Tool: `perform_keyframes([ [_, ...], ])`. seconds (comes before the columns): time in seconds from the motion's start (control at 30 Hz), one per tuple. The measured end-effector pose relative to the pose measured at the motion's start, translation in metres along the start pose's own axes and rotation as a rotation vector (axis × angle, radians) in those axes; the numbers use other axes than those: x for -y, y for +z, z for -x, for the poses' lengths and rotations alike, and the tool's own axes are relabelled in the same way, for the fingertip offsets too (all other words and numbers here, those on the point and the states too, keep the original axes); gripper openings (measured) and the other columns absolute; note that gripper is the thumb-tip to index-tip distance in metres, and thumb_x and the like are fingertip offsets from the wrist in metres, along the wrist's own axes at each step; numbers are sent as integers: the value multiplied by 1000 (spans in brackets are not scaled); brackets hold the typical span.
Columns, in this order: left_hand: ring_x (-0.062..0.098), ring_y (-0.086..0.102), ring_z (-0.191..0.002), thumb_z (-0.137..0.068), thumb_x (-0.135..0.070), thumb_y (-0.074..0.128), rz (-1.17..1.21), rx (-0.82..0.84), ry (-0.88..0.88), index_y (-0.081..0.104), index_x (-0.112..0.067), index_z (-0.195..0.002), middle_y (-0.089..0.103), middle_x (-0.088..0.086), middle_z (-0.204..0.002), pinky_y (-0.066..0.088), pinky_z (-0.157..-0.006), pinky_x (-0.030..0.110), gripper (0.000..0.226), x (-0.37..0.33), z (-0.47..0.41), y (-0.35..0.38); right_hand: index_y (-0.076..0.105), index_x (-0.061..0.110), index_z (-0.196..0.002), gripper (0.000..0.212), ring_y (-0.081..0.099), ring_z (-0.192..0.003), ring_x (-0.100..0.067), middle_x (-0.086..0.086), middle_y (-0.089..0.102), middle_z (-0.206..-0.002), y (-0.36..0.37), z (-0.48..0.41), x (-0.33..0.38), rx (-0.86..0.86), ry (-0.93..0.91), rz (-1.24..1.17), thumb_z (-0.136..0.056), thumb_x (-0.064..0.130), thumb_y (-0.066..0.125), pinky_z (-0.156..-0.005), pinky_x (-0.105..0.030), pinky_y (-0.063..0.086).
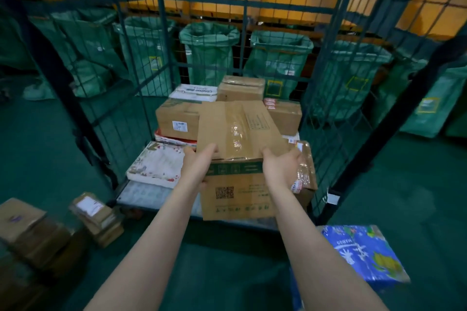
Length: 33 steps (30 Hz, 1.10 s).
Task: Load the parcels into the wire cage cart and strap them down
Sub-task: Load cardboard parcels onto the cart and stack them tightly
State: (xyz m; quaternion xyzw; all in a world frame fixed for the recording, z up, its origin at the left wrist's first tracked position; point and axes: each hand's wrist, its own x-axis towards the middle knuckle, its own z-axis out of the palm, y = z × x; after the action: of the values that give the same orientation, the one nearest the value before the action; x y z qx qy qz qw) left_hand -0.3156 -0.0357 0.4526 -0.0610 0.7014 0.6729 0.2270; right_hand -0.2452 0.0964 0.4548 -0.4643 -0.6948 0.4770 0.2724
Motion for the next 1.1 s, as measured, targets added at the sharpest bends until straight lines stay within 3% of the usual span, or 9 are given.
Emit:
perform_keyframes([
  [0.17, 29, 44, -118, -81, -36, 58, -33, 8, -43, 23, -22, -136, 42, 7, -132, 43, -83, 46, 67, -22, -87, 7, 32, 3, -137, 69, 51, -116, -34, -12, 38, -142, 62, -63, 18, 13, 29, 41, -86, 37, 63, -89, -37, 42],
  [0.4, 29, 46, -114, -83, -35, 60, -101, 58, -64, 26, -19, -132, 42, 8, -130, 44, -87, 47, 62, -51, -215, 13, 35, 4, -135, 63, 49, -115, -31, -11, 39, -137, 146, -142, 39, -29, 98, 48, -87, 33, 63, -79, -29, 35],
  [0.6, 29, 44, -118, -83, -36, 60, -132, 95, -125, 24, -19, -136, 40, 6, -133, 44, -95, 51, 66, -55, -273, 28, 31, 3, -140, 71, 44, -124, -31, -13, 34, -144, 182, -186, 39, -23, 164, 81, -84, 30, 66, -95, -36, 38],
  [0.73, 29, 47, -116, -83, -39, 59, -174, 118, -138, 29, -19, -132, 44, 6, -130, 43, -96, 53, 61, -59, -320, 46, 30, 1, -138, 65, 47, -119, -30, -14, 32, -145, 205, -229, 31, -29, 220, 98, -85, 20, 64, -77, -27, 31],
  [0.9, 32, 47, -116, -83, -41, 59, -244, 89, -166, 29, -19, -133, 44, 9, -131, 45, -93, 51, 62, -64, -393, 81, 24, 4, -143, 72, 45, -123, -33, -14, 33, -145, 240, -292, 25, -1, 308, 85, -88, 31, 62, -82, -31, 38],
  [1.0, 32, 49, -117, -83, -44, 59, -270, 65, -188, 29, -19, -137, 48, 8, -132, 46, -93, 51, 67, -70, -440, 106, 19, 4, -146, 75, 43, -126, -32, -12, 29, -149, 261, -339, 23, 6, 375, 61, -89, 27, 62, -77, -29, 35],
  [1.1, 32, 51, -113, -85, -43, 57, -356, 47, -174, 30, -17, -136, 51, 8, -127, 49, -87, 46, 64, -73, -486, 129, 28, 4, -143, 71, 49, -120, -33, -14, 35, -144, 286, -382, 15, 17, 427, 61, -87, 31, 64, -76, -30, 38],
])
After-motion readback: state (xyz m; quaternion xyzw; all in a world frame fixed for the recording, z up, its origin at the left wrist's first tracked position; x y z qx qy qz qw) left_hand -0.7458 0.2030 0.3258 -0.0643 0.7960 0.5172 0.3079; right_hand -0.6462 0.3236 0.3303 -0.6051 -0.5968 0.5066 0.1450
